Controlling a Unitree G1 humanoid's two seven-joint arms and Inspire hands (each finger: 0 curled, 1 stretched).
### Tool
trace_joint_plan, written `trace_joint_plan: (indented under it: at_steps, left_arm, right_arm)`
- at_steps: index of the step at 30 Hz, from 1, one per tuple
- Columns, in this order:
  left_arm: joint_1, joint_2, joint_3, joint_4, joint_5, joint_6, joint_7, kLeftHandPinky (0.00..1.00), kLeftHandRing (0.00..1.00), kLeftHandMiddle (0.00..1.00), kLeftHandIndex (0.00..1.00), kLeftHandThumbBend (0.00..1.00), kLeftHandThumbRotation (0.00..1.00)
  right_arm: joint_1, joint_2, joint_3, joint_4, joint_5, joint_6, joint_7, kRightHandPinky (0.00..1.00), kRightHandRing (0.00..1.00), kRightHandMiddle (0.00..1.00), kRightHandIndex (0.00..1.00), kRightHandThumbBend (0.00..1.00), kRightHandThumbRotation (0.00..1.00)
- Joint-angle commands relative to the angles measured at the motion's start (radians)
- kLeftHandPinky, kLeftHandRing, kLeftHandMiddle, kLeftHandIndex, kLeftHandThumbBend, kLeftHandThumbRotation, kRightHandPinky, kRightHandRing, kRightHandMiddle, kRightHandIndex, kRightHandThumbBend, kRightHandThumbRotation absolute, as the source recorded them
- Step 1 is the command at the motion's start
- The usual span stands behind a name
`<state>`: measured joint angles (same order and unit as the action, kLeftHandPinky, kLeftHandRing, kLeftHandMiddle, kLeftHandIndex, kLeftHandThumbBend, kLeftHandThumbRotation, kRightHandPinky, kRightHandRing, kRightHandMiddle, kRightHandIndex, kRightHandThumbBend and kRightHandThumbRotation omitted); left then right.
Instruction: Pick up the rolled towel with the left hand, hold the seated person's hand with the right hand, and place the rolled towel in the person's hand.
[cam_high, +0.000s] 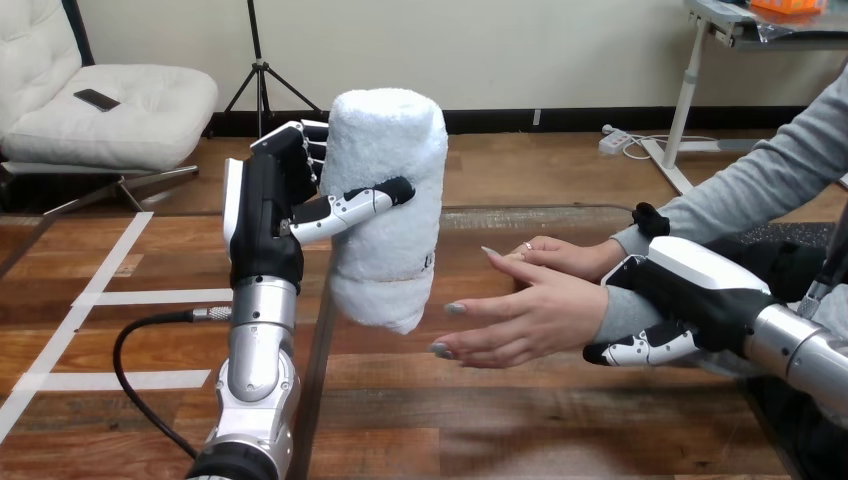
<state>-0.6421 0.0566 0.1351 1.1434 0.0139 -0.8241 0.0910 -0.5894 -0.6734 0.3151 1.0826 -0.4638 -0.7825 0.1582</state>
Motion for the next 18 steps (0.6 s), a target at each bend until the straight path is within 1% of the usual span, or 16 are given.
trace_joint_plan:
  at_steps: [1, 4, 7, 13, 18]
  left_arm:
    - [-0.095, -0.022, -0.001, -0.008, -0.003, -0.039, -0.001, 0.36, 0.38, 0.40, 0.40, 0.74, 0.00]
    - [-0.094, -0.027, -0.004, -0.007, 0.001, -0.043, 0.004, 0.36, 0.38, 0.40, 0.40, 0.74, 0.00]
    - [-0.093, -0.035, -0.003, -0.008, -0.003, -0.045, -0.002, 0.36, 0.38, 0.40, 0.40, 0.74, 0.00]
    - [-0.091, -0.044, -0.010, -0.008, 0.010, -0.051, 0.009, 0.36, 0.37, 0.40, 0.40, 0.73, 0.00]
    - [-0.090, -0.054, -0.011, -0.011, 0.008, -0.051, 0.003, 0.35, 0.37, 0.40, 0.41, 0.73, 0.00]
  right_arm:
    - [-0.053, 0.028, -0.033, -0.044, 0.037, 0.001, 0.004, 0.20, 0.24, 0.29, 0.31, 0.57, 0.34]
    - [-0.055, 0.030, -0.034, -0.051, 0.038, 0.006, 0.006, 0.20, 0.23, 0.29, 0.31, 0.57, 0.35]
    - [-0.057, 0.030, -0.033, -0.062, 0.035, 0.018, 0.010, 0.20, 0.23, 0.29, 0.30, 0.57, 0.36]
    - [-0.062, 0.035, -0.032, -0.069, 0.036, 0.031, 0.015, 0.20, 0.23, 0.29, 0.30, 0.58, 0.36]
    - [-0.071, 0.039, -0.027, -0.070, 0.025, 0.035, 0.002, 0.21, 0.24, 0.29, 0.29, 0.58, 0.36]
